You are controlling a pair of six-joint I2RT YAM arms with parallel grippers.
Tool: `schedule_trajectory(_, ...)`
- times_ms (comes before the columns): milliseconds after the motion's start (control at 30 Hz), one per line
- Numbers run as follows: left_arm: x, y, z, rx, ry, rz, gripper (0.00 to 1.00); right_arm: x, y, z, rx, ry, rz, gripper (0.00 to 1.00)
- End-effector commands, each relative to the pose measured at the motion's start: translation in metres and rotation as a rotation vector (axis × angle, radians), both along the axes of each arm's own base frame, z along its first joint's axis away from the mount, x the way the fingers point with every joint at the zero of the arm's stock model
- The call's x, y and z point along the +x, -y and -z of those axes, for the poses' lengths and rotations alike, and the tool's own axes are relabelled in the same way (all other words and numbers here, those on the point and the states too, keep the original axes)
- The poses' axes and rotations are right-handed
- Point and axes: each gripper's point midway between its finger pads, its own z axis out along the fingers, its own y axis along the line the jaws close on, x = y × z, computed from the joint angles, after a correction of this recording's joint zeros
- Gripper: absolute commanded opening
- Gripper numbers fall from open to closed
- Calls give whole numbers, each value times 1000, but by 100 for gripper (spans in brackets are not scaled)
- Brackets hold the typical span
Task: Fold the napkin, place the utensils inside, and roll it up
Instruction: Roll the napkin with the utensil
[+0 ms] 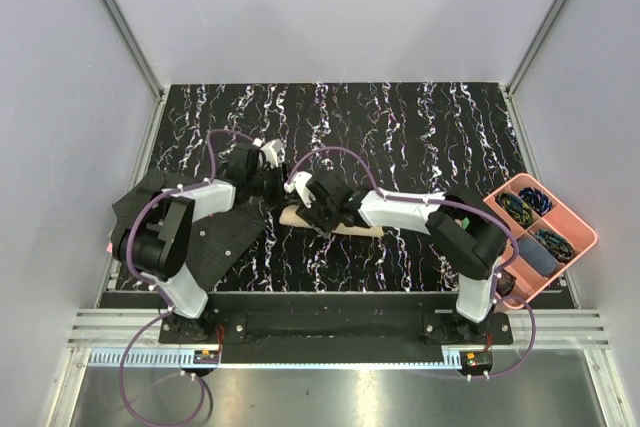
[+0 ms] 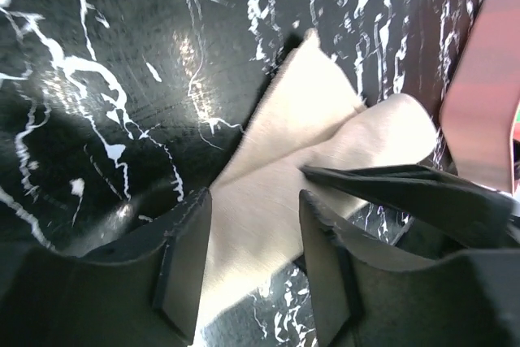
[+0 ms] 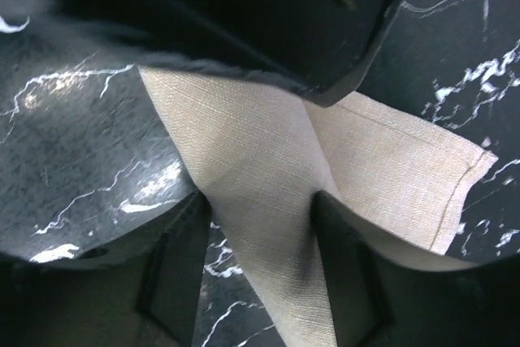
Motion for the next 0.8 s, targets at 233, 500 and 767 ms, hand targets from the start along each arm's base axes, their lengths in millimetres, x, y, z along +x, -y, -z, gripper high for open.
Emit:
schedule_trajectory(233, 5, -30, -14, 53, 114, -106, 52, -40, 16, 29, 72, -396, -60, 43)
schedule_trajectory(500, 0, -22, -39, -43, 232, -81, 54, -42, 11, 10, 228, -583, -66, 41)
schedule_trajectory(767, -16, -27, -22, -23, 188, -75, 57, -29, 10, 4, 285, -687, -42, 41)
